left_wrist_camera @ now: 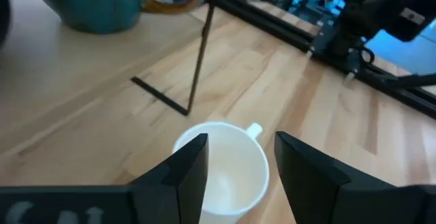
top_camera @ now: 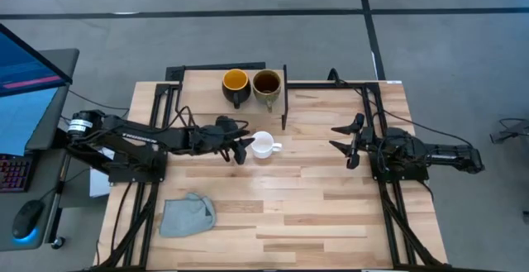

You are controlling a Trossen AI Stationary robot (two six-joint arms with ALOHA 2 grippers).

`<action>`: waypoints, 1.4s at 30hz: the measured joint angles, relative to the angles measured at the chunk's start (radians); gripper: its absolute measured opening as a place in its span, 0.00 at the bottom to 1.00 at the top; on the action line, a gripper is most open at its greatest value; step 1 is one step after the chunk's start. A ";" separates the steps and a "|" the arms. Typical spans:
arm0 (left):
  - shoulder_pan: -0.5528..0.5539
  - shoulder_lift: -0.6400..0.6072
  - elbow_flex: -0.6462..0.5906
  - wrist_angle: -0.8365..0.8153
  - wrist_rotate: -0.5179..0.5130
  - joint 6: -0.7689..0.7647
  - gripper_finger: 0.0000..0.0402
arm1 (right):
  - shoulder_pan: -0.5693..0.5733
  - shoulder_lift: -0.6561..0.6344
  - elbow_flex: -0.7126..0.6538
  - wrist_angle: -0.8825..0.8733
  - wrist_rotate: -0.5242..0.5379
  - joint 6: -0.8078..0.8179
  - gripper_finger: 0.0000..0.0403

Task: Stack small to large cups/mugs on shelf
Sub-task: Put the white mug on the shelf

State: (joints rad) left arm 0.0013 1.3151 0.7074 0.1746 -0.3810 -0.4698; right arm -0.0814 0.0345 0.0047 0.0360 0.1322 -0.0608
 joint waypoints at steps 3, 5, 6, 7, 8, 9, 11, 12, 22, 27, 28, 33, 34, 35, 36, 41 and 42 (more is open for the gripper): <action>0.000 0.000 0.023 -0.069 0.011 -0.023 0.38 | 0.000 0.000 0.000 0.000 0.000 0.000 0.61; 0.000 0.000 0.038 -0.114 0.010 -0.033 0.38 | 0.000 0.000 0.000 0.000 0.000 0.000 0.61; 0.000 0.000 0.045 -0.133 0.010 -0.044 0.38 | 0.000 0.000 0.000 0.000 0.000 0.000 0.61; 0.000 0.000 0.051 -0.148 0.010 -0.058 0.38 | 0.000 0.000 0.000 0.000 0.000 0.000 0.61; 0.000 0.000 0.056 -0.156 0.010 -0.070 0.38 | 0.000 0.000 0.000 0.000 0.000 0.000 0.61; 0.000 0.000 0.063 -0.161 0.011 -0.081 0.38 | 0.000 0.000 0.000 0.000 0.000 0.000 0.61; 0.000 0.000 0.073 -0.161 0.011 -0.109 0.38 | 0.000 0.000 0.000 0.000 0.000 0.000 0.61; 0.000 0.000 0.077 -0.161 0.011 -0.116 0.38 | 0.000 0.000 0.000 0.000 0.000 0.000 0.61; 0.007 0.000 0.082 -0.163 0.011 -0.117 0.38 | 0.000 0.000 0.000 0.000 0.000 0.087 0.61; 0.007 0.000 0.082 -0.163 0.027 -0.108 0.38 | 0.000 0.000 0.000 0.000 0.000 0.087 0.61; 0.007 0.003 0.082 -0.163 0.028 -0.107 0.38 | 0.000 0.000 0.000 0.000 0.000 0.087 0.61; 0.007 0.027 0.082 -0.156 0.036 -0.089 0.46 | 0.000 0.000 0.000 0.000 0.000 0.087 0.61; 0.007 0.030 0.081 -0.162 0.035 -0.089 0.48 | 0.000 0.000 0.000 0.000 0.000 0.087 0.61; 0.007 0.031 0.080 -0.166 0.035 -0.089 0.50 | 0.000 0.000 0.000 0.000 0.000 0.087 0.61; 0.007 0.030 0.080 -0.162 0.035 -0.090 0.51 | 0.000 0.000 0.000 0.000 0.000 0.087 0.61; 0.010 0.041 0.081 -0.161 0.036 -0.182 0.55 | 0.000 0.000 0.000 0.000 0.000 0.087 0.61; 0.012 0.046 0.082 -0.161 0.037 -0.196 0.55 | 0.000 0.000 0.000 0.000 0.000 0.087 0.61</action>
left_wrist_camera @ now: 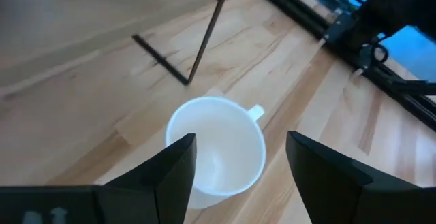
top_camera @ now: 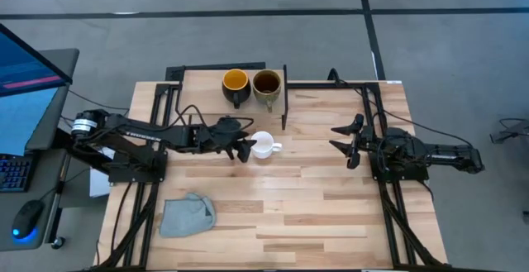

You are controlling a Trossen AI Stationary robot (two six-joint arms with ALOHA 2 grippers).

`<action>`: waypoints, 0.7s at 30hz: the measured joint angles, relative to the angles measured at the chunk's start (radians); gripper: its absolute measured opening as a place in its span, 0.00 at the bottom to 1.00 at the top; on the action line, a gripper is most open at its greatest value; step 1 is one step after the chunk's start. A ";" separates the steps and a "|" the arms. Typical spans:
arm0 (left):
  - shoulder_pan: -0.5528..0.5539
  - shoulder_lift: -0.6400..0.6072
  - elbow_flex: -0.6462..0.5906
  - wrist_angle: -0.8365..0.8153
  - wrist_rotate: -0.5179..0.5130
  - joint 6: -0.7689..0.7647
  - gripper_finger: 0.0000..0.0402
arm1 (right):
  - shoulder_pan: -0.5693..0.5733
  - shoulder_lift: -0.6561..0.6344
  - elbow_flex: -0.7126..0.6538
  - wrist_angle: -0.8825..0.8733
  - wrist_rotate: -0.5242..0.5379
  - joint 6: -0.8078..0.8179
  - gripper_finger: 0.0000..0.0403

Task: Stack small to large cups/mugs on shelf
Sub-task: Put the white mug on the shelf

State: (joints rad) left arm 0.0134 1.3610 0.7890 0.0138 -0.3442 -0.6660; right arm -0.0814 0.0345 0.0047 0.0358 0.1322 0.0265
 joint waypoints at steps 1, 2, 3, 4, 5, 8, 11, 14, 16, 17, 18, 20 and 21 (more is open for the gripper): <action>0.002 0.002 0.000 -0.012 0.005 -0.014 0.55 | 0.000 0.000 0.000 0.000 0.000 0.000 0.61; 0.005 0.002 -0.001 -0.025 0.010 -0.030 0.55 | 0.000 0.000 0.000 0.000 0.000 0.000 0.61; 0.008 0.002 -0.001 -0.029 0.011 -0.044 0.55 | 0.000 0.000 0.000 0.000 0.000 0.000 0.61; 0.009 0.001 -0.001 -0.032 0.010 -0.054 0.55 | 0.000 0.000 0.000 0.000 0.000 0.000 0.61; 0.011 0.001 -0.001 -0.039 0.005 -0.061 0.55 | 0.000 0.000 0.000 0.000 0.000 0.000 0.61; 0.011 0.001 -0.001 -0.041 -0.005 -0.063 0.55 | 0.000 0.000 0.000 0.000 0.000 0.000 0.61; 0.011 0.001 -0.001 -0.042 -0.011 -0.065 0.55 | 0.000 0.000 0.000 0.000 0.000 -0.001 0.61; 0.010 0.001 -0.001 -0.041 -0.034 -0.088 0.55 | 0.000 0.000 0.000 0.000 0.000 -0.005 0.61; 0.003 0.001 -0.001 -0.036 -0.039 -0.088 0.55 | 0.000 0.000 0.000 0.000 0.000 -0.006 0.61; -0.002 0.001 -0.001 -0.031 -0.039 -0.083 0.55 | 0.000 0.000 0.000 0.000 0.000 -0.008 0.61; -0.009 0.001 -0.001 -0.022 -0.039 -0.076 0.55 | 0.000 0.000 0.000 0.000 0.000 -0.009 0.61; -0.018 0.001 -0.001 0.000 -0.040 -0.059 0.55 | 0.000 0.000 0.000 0.000 0.000 -0.009 0.61; -0.022 0.001 -0.001 0.006 -0.046 -0.056 0.55 | 0.000 0.000 0.000 0.000 0.000 -0.009 0.61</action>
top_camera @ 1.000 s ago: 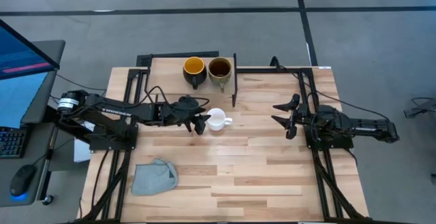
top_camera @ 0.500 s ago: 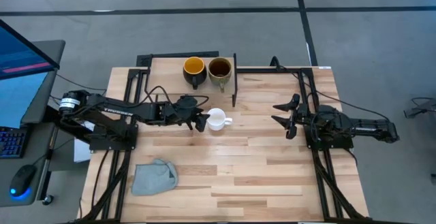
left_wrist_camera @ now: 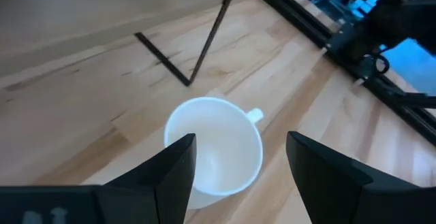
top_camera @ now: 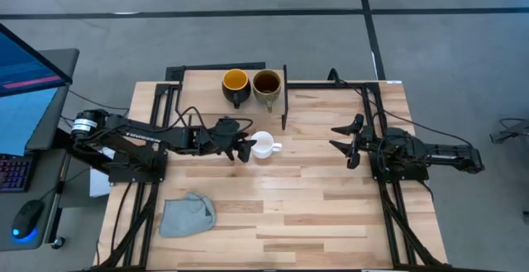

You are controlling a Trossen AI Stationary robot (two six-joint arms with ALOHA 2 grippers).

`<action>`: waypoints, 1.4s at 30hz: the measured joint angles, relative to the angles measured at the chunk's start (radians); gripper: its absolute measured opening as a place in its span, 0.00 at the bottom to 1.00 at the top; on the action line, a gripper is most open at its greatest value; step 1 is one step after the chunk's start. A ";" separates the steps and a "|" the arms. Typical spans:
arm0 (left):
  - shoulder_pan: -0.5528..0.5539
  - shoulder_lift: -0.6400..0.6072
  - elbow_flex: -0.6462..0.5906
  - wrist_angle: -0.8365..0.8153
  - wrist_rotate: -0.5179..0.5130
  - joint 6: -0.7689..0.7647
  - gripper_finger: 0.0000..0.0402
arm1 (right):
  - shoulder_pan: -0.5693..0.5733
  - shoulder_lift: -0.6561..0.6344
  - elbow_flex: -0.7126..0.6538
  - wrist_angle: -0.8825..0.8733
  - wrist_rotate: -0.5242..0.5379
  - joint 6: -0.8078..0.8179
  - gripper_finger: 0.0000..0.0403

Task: Stack small to large cups/mugs on shelf
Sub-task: Put the white mug on the shelf

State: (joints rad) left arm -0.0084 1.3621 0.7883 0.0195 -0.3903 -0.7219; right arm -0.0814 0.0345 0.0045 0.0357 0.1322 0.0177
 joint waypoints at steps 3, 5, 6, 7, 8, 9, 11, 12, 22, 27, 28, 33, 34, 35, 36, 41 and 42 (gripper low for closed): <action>-0.004 0.000 0.005 -0.015 -0.016 -0.005 0.55 | 0.000 0.000 0.000 0.000 0.000 0.000 0.61; -0.007 0.018 0.023 -0.014 -0.021 -0.006 0.55 | 0.000 0.000 0.000 0.000 0.000 0.000 0.61; -0.009 0.033 0.036 -0.018 -0.021 -0.006 0.55 | 0.000 0.000 0.000 0.000 0.000 0.000 0.61; -0.010 0.048 0.052 -0.043 -0.021 -0.006 0.55 | 0.000 0.000 0.000 0.000 0.000 0.000 0.61; -0.010 0.072 0.078 -0.060 -0.021 -0.005 0.55 | 0.000 0.000 0.000 0.000 0.000 0.000 0.61; -0.011 0.101 0.112 -0.080 -0.015 0.004 0.55 | 0.000 0.001 0.000 0.000 0.000 0.000 0.61; -0.009 0.149 0.185 -0.196 -0.007 0.006 0.55 | 0.000 0.003 0.000 0.001 0.000 0.000 0.61; -0.005 0.172 0.224 -0.267 -0.006 0.003 0.55 | 0.000 0.007 0.000 0.001 0.000 0.000 0.61; 0.009 0.283 0.459 -0.621 -0.007 -0.095 0.55 | 0.000 0.012 0.000 -0.002 -0.004 0.008 0.61; 0.044 0.282 0.460 -0.707 0.019 -0.187 0.55 | 0.001 0.012 0.000 -0.002 -0.006 0.009 0.61; 0.050 0.286 0.460 -0.725 0.018 -0.200 0.55 | 0.001 0.012 0.000 -0.002 -0.008 0.009 0.61; 0.065 0.316 0.457 -0.727 0.030 -0.219 0.55 | 0.001 0.012 0.000 -0.002 -0.022 0.009 0.61; 0.069 0.322 0.457 -0.724 0.045 -0.226 0.55 | 0.001 0.012 0.000 -0.003 -0.025 0.009 0.61; 0.074 0.333 0.457 -0.723 0.057 -0.229 0.55 | 0.001 0.012 0.000 -0.004 -0.026 0.009 0.61; 0.078 0.342 0.457 -0.711 0.075 -0.226 0.55 | 0.001 0.013 0.000 -0.005 -0.027 0.010 0.61; 0.089 0.373 0.459 -0.696 0.099 -0.218 0.55 | 0.001 0.018 0.000 -0.007 -0.030 0.010 0.61; 0.090 0.377 0.459 -0.700 0.100 -0.218 0.55 | 0.001 0.021 0.000 -0.004 -0.030 0.010 0.61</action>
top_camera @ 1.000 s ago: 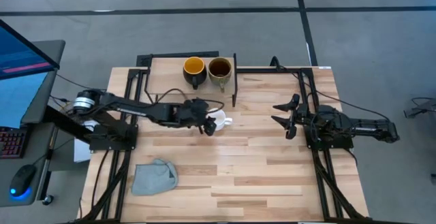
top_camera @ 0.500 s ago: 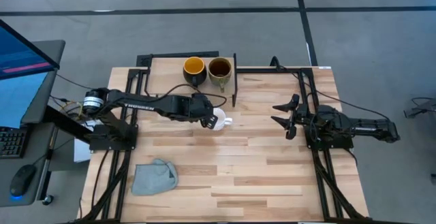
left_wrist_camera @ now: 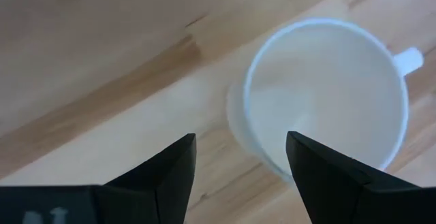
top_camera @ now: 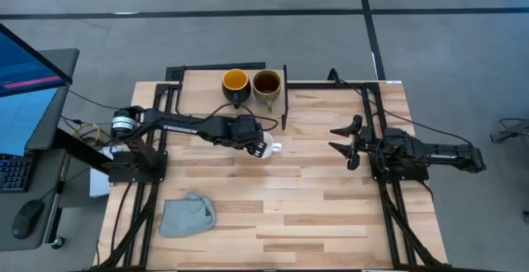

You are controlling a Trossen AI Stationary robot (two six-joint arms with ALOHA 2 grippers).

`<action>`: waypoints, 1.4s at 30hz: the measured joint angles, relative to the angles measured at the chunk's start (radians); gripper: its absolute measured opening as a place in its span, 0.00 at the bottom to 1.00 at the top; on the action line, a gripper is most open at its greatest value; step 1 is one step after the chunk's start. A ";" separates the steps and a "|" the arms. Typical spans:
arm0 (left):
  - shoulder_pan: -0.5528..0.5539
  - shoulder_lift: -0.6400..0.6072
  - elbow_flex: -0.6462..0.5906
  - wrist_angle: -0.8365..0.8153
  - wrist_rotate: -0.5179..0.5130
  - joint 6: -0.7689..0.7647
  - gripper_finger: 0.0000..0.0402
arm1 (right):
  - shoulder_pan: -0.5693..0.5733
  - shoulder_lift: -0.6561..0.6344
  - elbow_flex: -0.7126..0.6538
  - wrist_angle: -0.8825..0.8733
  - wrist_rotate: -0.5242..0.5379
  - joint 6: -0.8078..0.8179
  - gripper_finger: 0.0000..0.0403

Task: Stack small to large cups/mugs on shelf
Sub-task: Put the white mug on the shelf

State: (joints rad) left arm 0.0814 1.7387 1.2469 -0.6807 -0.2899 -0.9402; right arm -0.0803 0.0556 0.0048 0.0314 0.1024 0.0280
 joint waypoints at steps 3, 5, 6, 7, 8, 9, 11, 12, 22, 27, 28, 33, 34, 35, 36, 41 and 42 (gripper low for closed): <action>0.008 0.017 0.000 0.015 0.019 0.000 0.55 | 0.000 0.012 0.000 -0.003 0.000 0.000 0.61; 0.012 0.019 -0.001 0.015 0.022 0.000 0.55 | 0.000 0.019 0.000 0.000 0.000 0.000 0.61; 0.013 0.024 0.000 0.030 0.019 0.000 0.55 | 0.000 0.020 0.000 -0.002 -0.001 0.000 0.61; 0.014 0.029 0.000 0.034 0.019 0.001 0.55 | 0.000 0.020 0.000 -0.003 0.000 0.000 0.61; 0.017 0.030 -0.001 0.026 0.022 0.009 0.55 | 0.000 0.019 0.000 -0.001 0.000 0.000 0.61; 0.019 0.030 -0.002 0.027 0.027 0.028 0.55 | 0.000 0.019 0.000 -0.001 0.000 0.000 0.61; 0.021 0.031 -0.001 0.057 0.042 0.084 0.55 | 0.000 0.019 0.000 -0.002 0.000 0.000 0.61; 0.021 0.031 -0.001 0.060 0.043 0.109 0.55 | 0.000 0.019 0.000 -0.001 0.000 0.000 0.61; 0.021 0.032 -0.001 0.130 0.044 0.135 0.55 | 0.000 0.019 0.000 -0.002 0.000 0.000 0.61; 0.020 0.032 -0.001 0.130 0.046 0.134 0.55 | 0.000 0.019 0.000 -0.002 0.000 0.000 0.61; 0.020 0.032 -0.001 0.130 0.046 0.132 0.55 | 0.000 0.019 0.000 -0.002 0.000 0.000 0.61; 0.020 0.032 -0.001 0.112 0.046 0.115 0.54 | 0.000 0.019 0.000 -0.002 0.000 0.000 0.61; 0.020 0.032 -0.001 0.104 0.046 0.115 0.53 | 0.000 0.019 0.000 -0.002 0.000 0.000 0.61; 0.020 0.032 -0.001 0.096 0.046 0.115 0.52 | 0.000 0.019 0.000 -0.002 -0.001 0.000 0.61; 0.020 0.032 -0.001 0.091 0.044 0.115 0.51 | 0.000 0.019 0.000 -0.002 -0.001 0.000 0.61; 0.020 0.032 -0.001 0.090 0.042 0.121 0.43 | 0.000 0.019 0.000 -0.002 -0.001 0.000 0.61; 0.020 0.032 -0.001 0.091 0.042 0.126 0.42 | 0.000 0.019 0.000 -0.002 -0.001 0.000 0.61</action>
State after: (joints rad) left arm 0.1017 1.7706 1.2457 -0.5895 -0.2478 -0.8139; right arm -0.0803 0.0750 0.0048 0.0296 0.1017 0.0277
